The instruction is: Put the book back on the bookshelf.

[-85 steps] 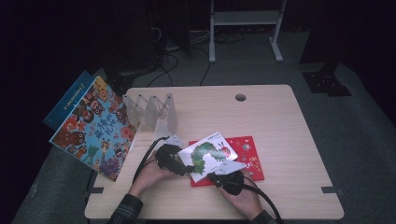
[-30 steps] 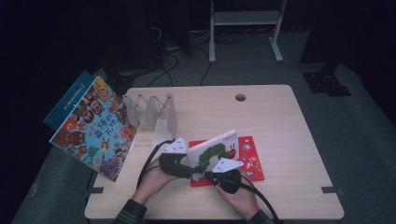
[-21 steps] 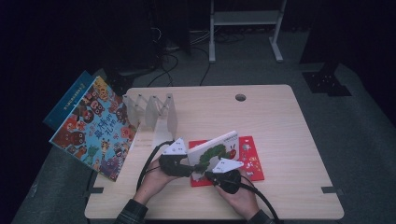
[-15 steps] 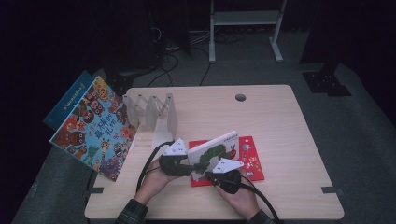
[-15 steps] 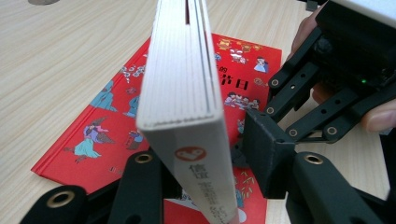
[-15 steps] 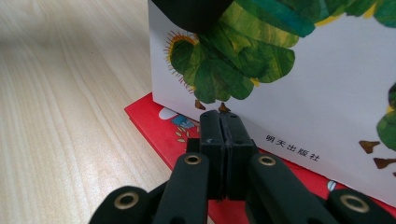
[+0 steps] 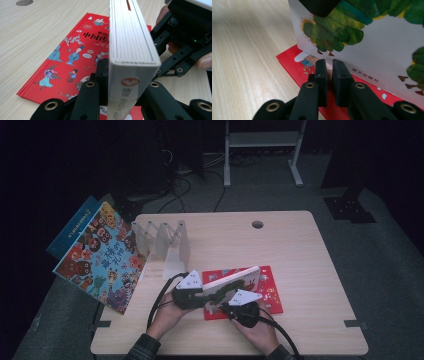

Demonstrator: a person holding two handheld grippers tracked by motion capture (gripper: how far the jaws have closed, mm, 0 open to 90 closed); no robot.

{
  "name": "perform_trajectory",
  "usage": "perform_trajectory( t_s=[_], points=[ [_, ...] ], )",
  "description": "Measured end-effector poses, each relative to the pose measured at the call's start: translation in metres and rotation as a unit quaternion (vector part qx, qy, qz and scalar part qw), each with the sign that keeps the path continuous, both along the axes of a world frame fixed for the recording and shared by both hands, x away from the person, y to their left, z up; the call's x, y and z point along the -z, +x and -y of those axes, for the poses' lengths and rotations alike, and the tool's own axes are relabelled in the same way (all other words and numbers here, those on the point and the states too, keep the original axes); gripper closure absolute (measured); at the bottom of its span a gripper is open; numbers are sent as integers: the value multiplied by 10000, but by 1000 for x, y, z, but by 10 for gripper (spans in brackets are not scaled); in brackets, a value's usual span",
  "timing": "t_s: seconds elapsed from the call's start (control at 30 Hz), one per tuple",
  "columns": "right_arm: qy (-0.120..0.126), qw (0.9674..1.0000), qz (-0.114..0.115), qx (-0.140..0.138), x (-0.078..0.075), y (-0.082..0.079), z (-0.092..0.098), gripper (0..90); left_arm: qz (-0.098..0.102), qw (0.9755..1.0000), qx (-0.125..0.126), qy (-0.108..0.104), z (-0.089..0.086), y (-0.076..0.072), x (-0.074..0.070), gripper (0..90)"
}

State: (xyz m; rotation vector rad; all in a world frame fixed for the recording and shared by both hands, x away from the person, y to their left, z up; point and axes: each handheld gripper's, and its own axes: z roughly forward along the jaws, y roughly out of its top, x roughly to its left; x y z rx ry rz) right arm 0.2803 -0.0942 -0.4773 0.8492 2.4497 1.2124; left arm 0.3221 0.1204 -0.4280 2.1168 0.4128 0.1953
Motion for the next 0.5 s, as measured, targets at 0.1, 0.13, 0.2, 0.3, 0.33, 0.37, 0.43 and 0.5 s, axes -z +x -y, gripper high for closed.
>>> perform_trajectory(
  t_s=[0.1, 0.13, 0.2, 0.3, 0.33, 0.37, 0.43, 0.5],
  points=[
    [13, 10000, -12, 34, 0, 0, 3, 787, -12, 10000, -51, -34, 0, 1, 0, 747],
    [-13, 10000, -5, 54, -1, 0, 5, 780, -20, 10000, -60, -33, 0, 1, 0, 748],
    [30, 9999, 2, 130, -2, 0, 10, 762, -57, 9999, -77, -104, -1, 2, -1, 749],
    [60, 9996, 98, 250, -7, 2, 21, 730, -121, 9997, -95, -171, -3, 3, -1, 749],
    [57, 9994, 137, 302, -9, 3, 27, 719, -114, 9997, -107, -177, -3, 3, -2, 749],
    [71, 9992, 154, 354, -10, 3, 30, 710, -143, 9996, -119, -196, -3, 3, -2, 749],
    [55, 9986, 214, 474, -12, 6, 42, 688, -140, 9996, -137, -190, -3, 2, -2, 750],
    [78, 9975, 250, 654, -14, 8, 57, 668, -139, 9996, -165, -194, -3, 2, -4, 750]
  ],
)
